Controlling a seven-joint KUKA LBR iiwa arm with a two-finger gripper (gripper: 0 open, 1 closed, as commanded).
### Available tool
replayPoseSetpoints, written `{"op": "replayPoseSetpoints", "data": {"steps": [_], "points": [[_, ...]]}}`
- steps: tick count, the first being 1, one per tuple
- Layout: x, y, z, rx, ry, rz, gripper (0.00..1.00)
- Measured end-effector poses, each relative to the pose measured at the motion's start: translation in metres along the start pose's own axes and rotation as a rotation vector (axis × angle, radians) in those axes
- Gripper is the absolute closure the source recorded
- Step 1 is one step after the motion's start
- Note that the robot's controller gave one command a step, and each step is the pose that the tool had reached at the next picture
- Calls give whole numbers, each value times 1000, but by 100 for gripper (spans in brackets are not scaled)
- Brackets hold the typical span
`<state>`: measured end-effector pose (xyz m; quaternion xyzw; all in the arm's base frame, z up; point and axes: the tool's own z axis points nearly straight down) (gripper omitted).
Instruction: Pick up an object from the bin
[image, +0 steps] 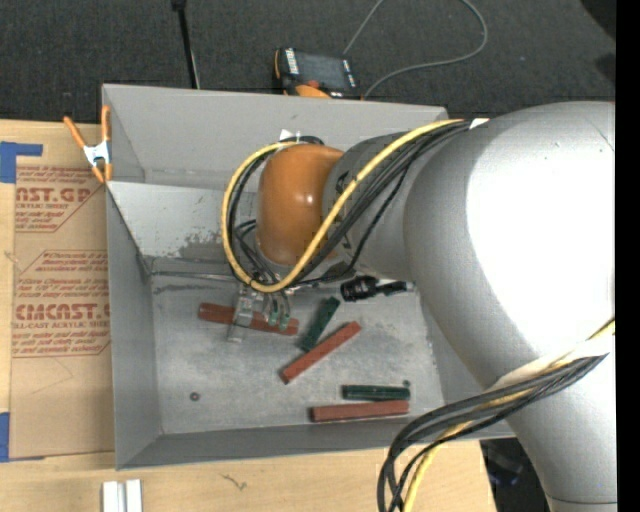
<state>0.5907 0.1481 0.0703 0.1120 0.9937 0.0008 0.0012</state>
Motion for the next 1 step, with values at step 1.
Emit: {"op": "replayPoseSetpoints", "data": {"steps": [1], "points": [[14,-23,-134,-2,-6,-52,100]]}}
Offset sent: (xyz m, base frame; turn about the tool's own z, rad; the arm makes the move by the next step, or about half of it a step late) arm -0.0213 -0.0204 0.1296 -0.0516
